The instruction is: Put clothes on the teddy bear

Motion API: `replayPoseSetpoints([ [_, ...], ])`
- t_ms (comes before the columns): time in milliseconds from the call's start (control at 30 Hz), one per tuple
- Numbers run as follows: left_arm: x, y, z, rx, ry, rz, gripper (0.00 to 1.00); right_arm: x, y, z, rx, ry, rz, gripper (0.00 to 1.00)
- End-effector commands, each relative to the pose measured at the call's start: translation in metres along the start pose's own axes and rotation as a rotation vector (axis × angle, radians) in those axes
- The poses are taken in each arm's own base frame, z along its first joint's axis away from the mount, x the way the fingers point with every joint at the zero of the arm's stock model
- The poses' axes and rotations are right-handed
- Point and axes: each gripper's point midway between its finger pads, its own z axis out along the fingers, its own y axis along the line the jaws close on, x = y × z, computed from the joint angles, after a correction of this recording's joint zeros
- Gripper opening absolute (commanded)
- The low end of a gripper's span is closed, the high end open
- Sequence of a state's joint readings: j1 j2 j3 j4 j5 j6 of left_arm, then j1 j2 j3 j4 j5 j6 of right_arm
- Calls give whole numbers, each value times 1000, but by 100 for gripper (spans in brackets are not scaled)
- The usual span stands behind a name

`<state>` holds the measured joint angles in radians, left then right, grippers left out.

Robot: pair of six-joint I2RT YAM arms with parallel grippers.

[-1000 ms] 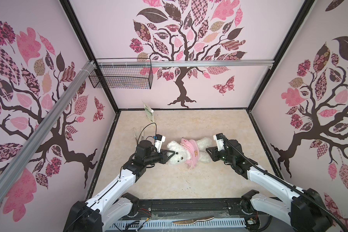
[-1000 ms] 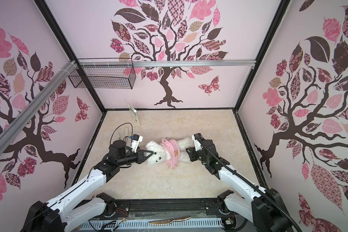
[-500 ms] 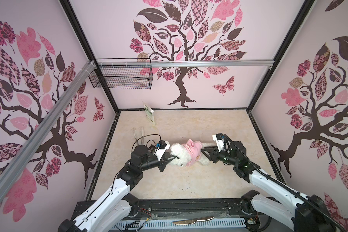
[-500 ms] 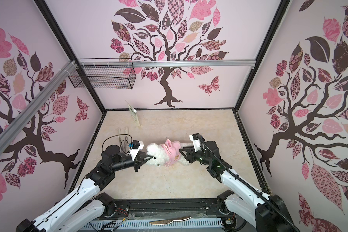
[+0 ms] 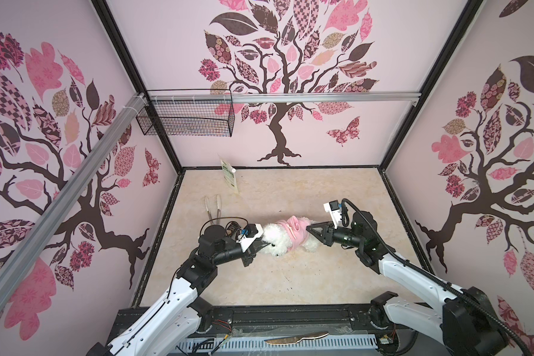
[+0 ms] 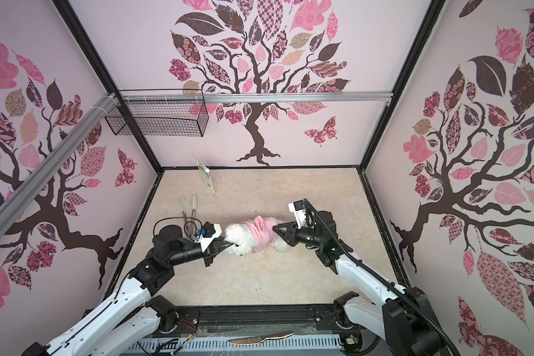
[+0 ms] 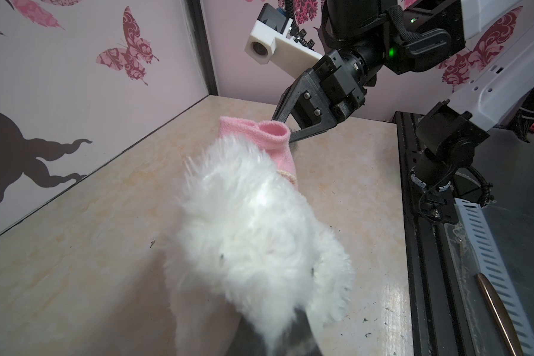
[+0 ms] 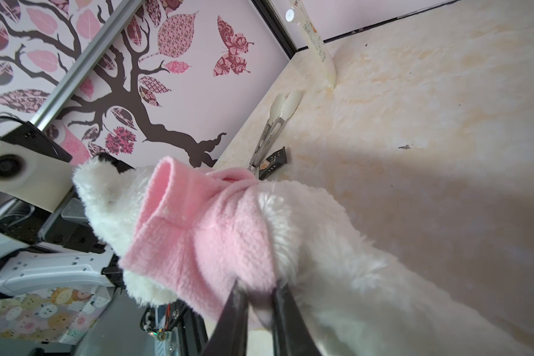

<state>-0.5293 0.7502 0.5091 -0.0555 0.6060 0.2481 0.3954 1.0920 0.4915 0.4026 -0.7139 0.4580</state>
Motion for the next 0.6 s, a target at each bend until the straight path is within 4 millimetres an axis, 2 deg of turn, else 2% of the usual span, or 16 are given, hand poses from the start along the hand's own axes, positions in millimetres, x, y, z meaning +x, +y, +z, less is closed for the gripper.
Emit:
replayPoseSetpoints([
  [0, -1, -4, -2, 8, -19, 37, 0, -17, -7, -1, 50, -29, -4, 9],
  [100, -2, -5, -4, -1, -31, 52, 0, -20, -34, -16, 146, -79, 70, 2],
  [167, -4, -6, -6, -4, -44, 65, 0, -23, -48, -26, 198, -120, 106, 0],
  [367, -12, -11, -12, -3, -106, 87, 0, -31, -72, -48, 286, -213, 194, 0],
  [467, -16, -9, -15, -23, -129, 84, 0, -34, -86, -62, 294, -266, 258, 0],
  [567, -18, -7, -17, -45, -149, 84, 0, -35, -92, -68, 283, -286, 294, 0],
])
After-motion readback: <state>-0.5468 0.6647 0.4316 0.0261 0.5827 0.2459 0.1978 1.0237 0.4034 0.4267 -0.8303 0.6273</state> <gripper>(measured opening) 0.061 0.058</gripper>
